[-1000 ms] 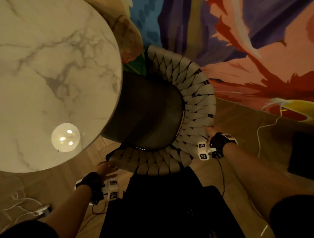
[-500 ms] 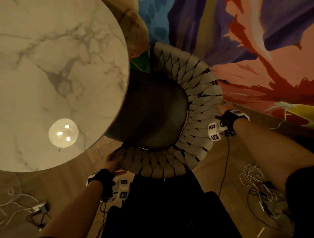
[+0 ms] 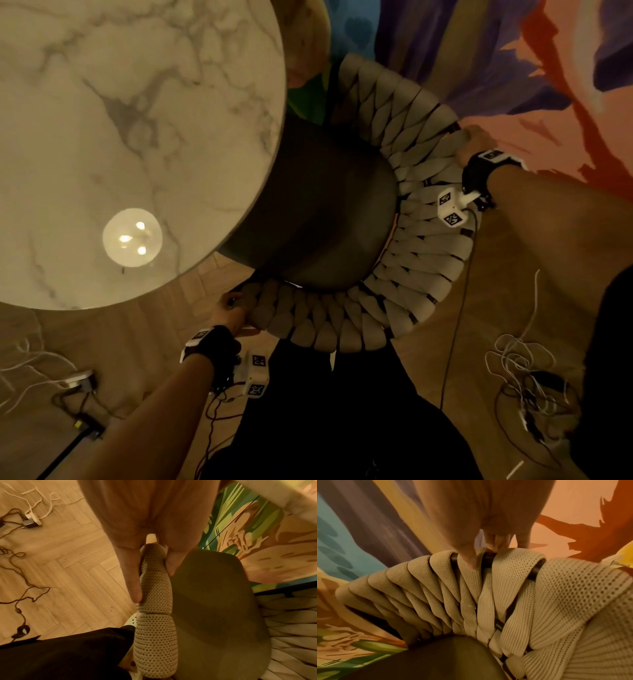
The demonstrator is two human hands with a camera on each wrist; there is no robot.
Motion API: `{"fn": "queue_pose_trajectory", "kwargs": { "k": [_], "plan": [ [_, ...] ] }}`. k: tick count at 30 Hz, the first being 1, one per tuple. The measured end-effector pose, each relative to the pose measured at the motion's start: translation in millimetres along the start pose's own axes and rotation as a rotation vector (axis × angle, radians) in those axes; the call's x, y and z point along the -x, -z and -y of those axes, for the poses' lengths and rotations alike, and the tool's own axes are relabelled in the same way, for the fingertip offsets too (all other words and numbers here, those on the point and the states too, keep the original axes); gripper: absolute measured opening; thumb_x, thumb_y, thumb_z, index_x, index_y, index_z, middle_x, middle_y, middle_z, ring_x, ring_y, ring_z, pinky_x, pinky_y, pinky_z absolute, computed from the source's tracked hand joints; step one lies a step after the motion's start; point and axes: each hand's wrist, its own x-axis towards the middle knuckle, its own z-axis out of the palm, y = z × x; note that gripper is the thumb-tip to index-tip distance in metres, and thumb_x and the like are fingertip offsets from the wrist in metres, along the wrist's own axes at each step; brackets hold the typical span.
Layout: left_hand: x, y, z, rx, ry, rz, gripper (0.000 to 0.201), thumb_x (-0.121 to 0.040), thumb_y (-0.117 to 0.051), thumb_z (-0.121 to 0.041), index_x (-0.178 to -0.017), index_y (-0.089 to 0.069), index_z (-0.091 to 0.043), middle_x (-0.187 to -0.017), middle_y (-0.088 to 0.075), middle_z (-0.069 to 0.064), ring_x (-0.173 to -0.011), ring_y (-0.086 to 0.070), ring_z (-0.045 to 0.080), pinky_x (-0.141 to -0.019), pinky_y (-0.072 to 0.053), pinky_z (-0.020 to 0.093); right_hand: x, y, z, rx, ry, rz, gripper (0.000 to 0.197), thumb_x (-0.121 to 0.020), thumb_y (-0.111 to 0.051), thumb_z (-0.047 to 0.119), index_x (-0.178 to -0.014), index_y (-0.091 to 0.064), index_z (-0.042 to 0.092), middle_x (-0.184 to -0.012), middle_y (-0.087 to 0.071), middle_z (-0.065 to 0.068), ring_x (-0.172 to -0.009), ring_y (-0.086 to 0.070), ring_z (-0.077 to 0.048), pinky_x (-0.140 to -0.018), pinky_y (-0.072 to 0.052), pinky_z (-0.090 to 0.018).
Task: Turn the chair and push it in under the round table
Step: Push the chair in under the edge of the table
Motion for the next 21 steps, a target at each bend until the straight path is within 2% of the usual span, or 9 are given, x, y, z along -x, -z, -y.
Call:
{"fn": "queue_pose_trajectory", "kwargs": {
  "k": [2,5,9,11,14,16,17,19,21],
  "plan": [
    [1.8,2.0,5.5,-0.004,0.012,0.005,0.025,-0.092,-0.053,-0.008,-0.111,-0.048,-0.024,-0.135,-0.050,0.026,-0.071,-0.062,0.038,-0.037,-0.054,0.036,2.1,3.0,0.7,-0.017,0.015,0.010,0.051,-0.094,-0.044,0.018,-0.145,-0.035,0.014,-0.150,-0.039,-0.017,-0.134,-0.041,-0.037,-0.115,-0.031,-0.046],
    [9.8,5.6,16.6,0.008,0.016,0.032,0.030,-0.092,-0.055,-0.010,-0.119,-0.048,-0.020,-0.135,-0.049,0.026,-0.074,-0.062,0.035,-0.040,-0.057,0.036,16.3,5.2,4.2,-0.094,0.009,0.028,0.047,-0.094,-0.045,0.014,-0.141,-0.042,0.014,-0.145,-0.046,-0.016,-0.130,-0.046,-0.037,-0.113,-0.035,-0.043],
    [22.4,9.8,20.5,0.018,0.022,0.067,0.049,-0.091,-0.058,-0.016,-0.137,-0.041,-0.025,-0.141,-0.046,0.019,-0.098,-0.059,0.037,-0.061,-0.056,0.041,47.0,0.6,-3.1,-0.257,-0.017,-0.013,0.040,-0.092,-0.053,0.017,-0.131,-0.052,0.007,-0.133,-0.056,-0.016,-0.121,-0.052,-0.033,-0.107,-0.040,-0.042],
    [26.0,10.4,19.4,0.049,0.046,0.064,0.066,-0.090,-0.060,-0.015,-0.146,-0.028,-0.032,-0.146,-0.043,0.018,-0.113,-0.057,0.042,-0.070,-0.055,0.045,62.3,-7.5,-23.0,-0.330,-0.121,0.010,0.044,-0.091,-0.057,0.019,-0.131,-0.048,0.002,-0.129,-0.056,-0.011,-0.118,-0.052,-0.026,-0.107,-0.040,-0.042],
    [30.8,9.9,18.5,0.092,0.072,0.029,0.081,-0.089,-0.062,-0.015,-0.150,-0.014,-0.035,-0.147,-0.041,0.020,-0.120,-0.054,0.045,-0.073,-0.053,0.046,104.4,-19.1,-64.1,-0.465,-0.298,0.080,0.063,-0.085,-0.063,0.030,-0.141,-0.039,0.013,-0.130,-0.053,-0.004,-0.117,-0.052,-0.026,-0.102,-0.044,-0.046],
    [33.6,8.6,17.4,0.117,0.086,0.023,0.082,-0.090,-0.060,-0.015,-0.151,-0.010,-0.034,-0.148,-0.040,0.022,-0.121,-0.054,0.045,-0.078,-0.052,0.047,147.6,-29.8,-85.4,-0.629,-0.399,0.130,0.064,-0.082,-0.068,0.027,-0.139,-0.042,0.017,-0.129,-0.054,-0.002,-0.111,-0.055,-0.026,-0.094,-0.048,-0.043],
    [34.6,8.1,16.7,0.122,0.089,0.024,0.080,-0.091,-0.059,-0.015,-0.152,-0.010,-0.033,-0.148,-0.039,0.022,-0.122,-0.053,0.045,-0.082,-0.051,0.047,170.3,-34.6,-90.5,-0.700,-0.454,0.185,0.059,-0.084,-0.068,0.024,-0.138,-0.045,0.015,-0.130,-0.056,-0.005,-0.112,-0.057,-0.029,-0.091,-0.050,-0.043],
    [35.2,8.0,17.0,0.136,0.097,0.026,0.078,-0.092,-0.057,-0.016,-0.152,-0.009,-0.033,-0.148,-0.039,0.023,-0.123,-0.052,0.044,-0.080,-0.051,0.048,201.0,-49.9,-104.6,-0.812,-0.549,0.302,0.052,-0.088,-0.064,0.022,-0.136,-0.048,0.014,-0.130,-0.057,-0.009,-0.116,-0.056,-0.034,-0.093,-0.049,-0.048],
    [31.4,8.2,19.3,0.144,0.110,0.026,0.078,-0.092,-0.056,-0.013,-0.151,-0.009,-0.034,-0.149,-0.037,0.024,-0.124,-0.051,0.044,-0.076,-0.051,0.046,218.5,-62.0,-113.3,-0.897,-0.593,0.370,0.053,-0.090,-0.063,0.023,-0.139,-0.044,0.013,-0.134,-0.054,-0.012,-0.115,-0.055,-0.034,-0.097,-0.047,-0.050]
  ]
}}
